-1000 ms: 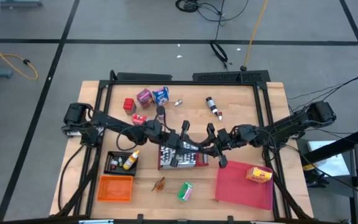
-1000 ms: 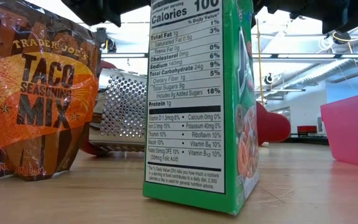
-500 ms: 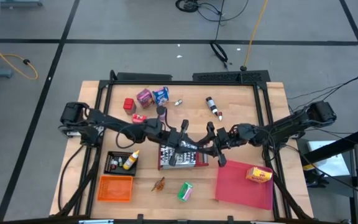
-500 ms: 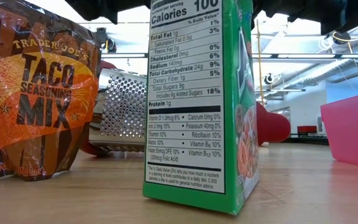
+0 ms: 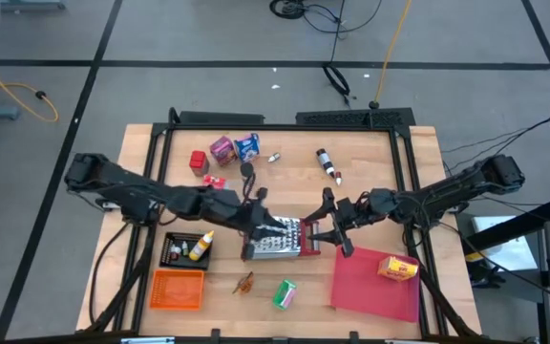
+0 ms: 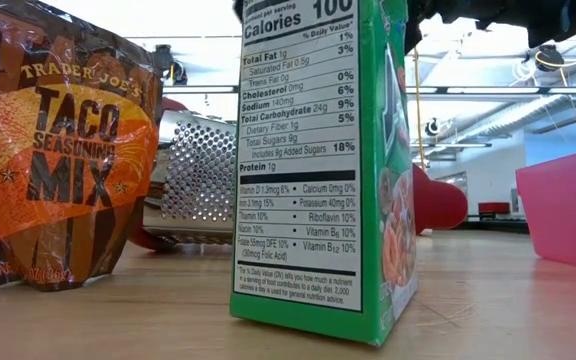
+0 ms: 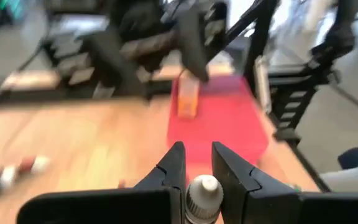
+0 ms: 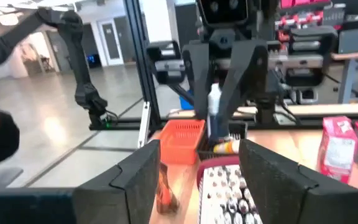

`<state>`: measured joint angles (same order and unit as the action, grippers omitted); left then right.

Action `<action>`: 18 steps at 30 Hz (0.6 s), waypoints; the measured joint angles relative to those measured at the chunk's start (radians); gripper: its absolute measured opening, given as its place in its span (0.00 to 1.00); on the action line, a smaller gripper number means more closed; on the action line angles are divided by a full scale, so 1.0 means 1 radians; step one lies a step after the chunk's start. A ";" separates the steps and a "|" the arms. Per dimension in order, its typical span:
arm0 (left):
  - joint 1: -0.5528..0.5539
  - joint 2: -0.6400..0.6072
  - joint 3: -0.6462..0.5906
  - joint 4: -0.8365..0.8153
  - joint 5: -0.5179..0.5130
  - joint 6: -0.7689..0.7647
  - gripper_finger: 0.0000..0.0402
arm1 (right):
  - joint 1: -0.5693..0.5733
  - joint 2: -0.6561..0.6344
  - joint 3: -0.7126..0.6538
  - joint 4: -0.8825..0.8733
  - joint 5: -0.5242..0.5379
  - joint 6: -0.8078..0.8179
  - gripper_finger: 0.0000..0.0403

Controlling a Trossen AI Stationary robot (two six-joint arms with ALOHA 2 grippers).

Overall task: Pick & Place Kitchen Items
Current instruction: Put the small brown food coloring bottle into the black bin

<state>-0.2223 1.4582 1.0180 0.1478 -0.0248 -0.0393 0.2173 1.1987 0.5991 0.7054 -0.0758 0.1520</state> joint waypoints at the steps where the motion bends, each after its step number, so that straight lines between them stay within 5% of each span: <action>1: -0.015 -0.018 0.000 -0.052 -0.033 -0.030 0.11 | 0.000 -0.006 0.000 -0.014 0.000 0.000 0.53; 8: -0.181 -0.141 0.000 -0.435 -0.234 -0.357 0.11 | -0.001 -0.034 -0.001 -0.075 0.000 0.000 0.50; 18: -0.468 -0.171 0.000 -0.749 -0.454 -0.859 0.11 | -0.002 -0.044 -0.001 -0.079 0.000 -0.015 0.50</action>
<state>-0.6902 1.2877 1.0183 -0.6010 -0.4784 -0.8987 0.2157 1.1545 0.5980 0.6269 -0.0753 0.1371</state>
